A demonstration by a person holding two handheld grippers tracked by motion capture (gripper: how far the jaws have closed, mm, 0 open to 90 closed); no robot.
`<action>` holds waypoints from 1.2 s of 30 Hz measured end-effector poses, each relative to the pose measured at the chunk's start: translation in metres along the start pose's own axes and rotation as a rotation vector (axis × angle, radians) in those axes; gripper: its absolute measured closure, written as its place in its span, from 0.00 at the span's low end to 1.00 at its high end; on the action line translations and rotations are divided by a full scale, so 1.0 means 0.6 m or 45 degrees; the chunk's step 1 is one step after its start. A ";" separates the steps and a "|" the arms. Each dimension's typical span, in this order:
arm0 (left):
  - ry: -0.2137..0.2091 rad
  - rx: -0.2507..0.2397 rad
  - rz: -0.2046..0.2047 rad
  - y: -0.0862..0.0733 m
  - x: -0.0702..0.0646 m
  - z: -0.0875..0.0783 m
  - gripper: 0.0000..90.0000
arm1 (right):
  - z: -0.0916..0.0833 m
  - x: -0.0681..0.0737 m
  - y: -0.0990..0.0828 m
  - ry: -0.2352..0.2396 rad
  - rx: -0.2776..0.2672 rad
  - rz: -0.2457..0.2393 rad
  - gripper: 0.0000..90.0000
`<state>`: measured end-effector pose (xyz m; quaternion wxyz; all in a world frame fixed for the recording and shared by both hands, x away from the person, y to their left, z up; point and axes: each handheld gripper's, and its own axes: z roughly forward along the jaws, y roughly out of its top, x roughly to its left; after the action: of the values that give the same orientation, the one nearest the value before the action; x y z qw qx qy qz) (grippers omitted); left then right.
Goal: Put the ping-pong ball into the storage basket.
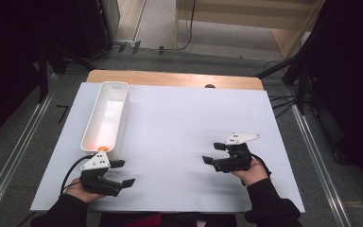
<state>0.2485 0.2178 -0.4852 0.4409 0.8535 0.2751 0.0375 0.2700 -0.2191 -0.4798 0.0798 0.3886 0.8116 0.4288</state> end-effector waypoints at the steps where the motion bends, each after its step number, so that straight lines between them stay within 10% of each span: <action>1: 0.000 0.001 0.001 0.000 0.000 0.000 0.23 | -0.001 0.000 -0.002 0.000 0.001 0.003 0.28; 36: 0.005 -0.001 -0.001 0.000 0.001 0.001 0.23 | -0.033 -0.009 -0.071 -0.070 0.020 0.082 0.28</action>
<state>0.2491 0.2175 -0.4854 0.4407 0.8532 0.2761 0.0392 0.2405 -0.2493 -0.5009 0.0852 0.4268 0.7996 0.4138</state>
